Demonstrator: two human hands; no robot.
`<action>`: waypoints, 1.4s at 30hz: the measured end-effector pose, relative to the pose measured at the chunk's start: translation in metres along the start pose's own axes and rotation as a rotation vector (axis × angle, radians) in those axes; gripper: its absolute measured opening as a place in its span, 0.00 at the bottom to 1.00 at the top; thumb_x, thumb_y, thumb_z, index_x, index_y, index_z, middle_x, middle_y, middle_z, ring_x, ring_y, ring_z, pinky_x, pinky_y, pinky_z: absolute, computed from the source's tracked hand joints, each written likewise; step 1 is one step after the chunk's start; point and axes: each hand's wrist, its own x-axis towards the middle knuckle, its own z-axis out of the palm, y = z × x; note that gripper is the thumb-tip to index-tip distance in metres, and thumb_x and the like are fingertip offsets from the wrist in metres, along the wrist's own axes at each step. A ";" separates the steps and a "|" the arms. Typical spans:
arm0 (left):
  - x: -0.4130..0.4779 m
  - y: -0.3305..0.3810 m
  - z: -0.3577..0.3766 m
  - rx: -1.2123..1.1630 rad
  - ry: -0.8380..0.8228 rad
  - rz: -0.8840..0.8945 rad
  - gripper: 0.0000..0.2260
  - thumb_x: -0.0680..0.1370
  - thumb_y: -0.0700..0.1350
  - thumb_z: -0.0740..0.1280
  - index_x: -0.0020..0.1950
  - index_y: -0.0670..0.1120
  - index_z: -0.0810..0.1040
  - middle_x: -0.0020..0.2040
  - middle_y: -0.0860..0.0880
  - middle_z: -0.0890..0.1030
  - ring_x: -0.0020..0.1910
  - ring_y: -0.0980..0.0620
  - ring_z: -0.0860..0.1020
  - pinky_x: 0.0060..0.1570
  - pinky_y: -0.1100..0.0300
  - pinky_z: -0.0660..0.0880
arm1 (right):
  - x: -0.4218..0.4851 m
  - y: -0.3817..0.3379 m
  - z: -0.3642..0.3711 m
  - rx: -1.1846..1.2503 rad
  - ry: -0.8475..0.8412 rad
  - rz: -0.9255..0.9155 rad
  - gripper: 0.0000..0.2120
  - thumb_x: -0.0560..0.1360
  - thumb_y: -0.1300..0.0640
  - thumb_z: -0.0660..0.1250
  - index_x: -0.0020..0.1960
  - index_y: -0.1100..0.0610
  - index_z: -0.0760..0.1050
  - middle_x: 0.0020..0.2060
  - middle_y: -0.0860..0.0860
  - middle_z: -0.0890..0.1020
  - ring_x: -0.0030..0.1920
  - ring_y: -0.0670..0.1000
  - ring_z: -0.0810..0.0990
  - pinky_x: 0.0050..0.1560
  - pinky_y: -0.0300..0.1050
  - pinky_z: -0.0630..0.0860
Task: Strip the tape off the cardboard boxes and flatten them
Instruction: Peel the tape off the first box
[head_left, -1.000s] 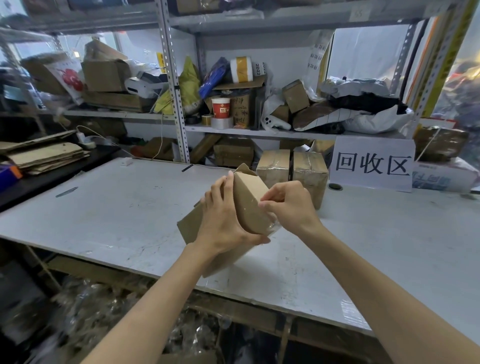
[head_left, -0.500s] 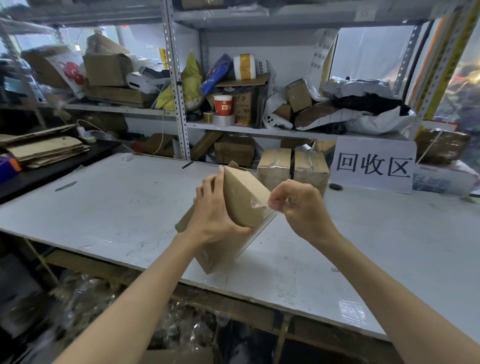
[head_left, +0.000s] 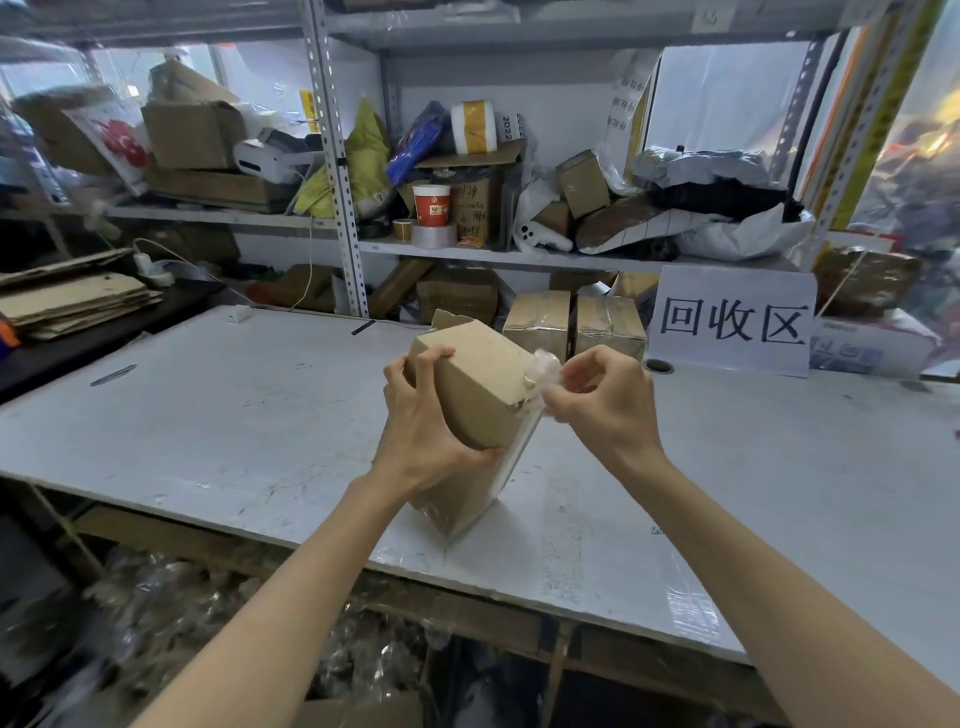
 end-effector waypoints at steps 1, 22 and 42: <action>0.001 0.003 0.001 -0.014 0.014 0.004 0.50 0.53 0.67 0.75 0.69 0.58 0.55 0.67 0.50 0.56 0.66 0.44 0.63 0.59 0.55 0.71 | 0.000 -0.002 0.003 0.102 0.011 0.071 0.08 0.67 0.56 0.74 0.43 0.57 0.77 0.35 0.52 0.82 0.36 0.50 0.83 0.40 0.52 0.83; -0.005 -0.006 -0.009 -0.026 0.061 0.029 0.47 0.52 0.66 0.78 0.66 0.61 0.60 0.65 0.53 0.57 0.65 0.47 0.63 0.63 0.49 0.73 | 0.010 0.006 -0.005 0.182 -0.093 0.402 0.05 0.74 0.58 0.63 0.45 0.58 0.75 0.42 0.56 0.81 0.46 0.57 0.82 0.46 0.55 0.81; -0.012 0.008 -0.012 -0.141 0.078 0.094 0.47 0.52 0.64 0.79 0.66 0.58 0.64 0.66 0.52 0.60 0.66 0.49 0.66 0.63 0.59 0.71 | 0.021 0.010 -0.001 0.109 -0.092 0.289 0.10 0.73 0.65 0.69 0.35 0.55 0.78 0.34 0.52 0.80 0.36 0.48 0.78 0.35 0.39 0.73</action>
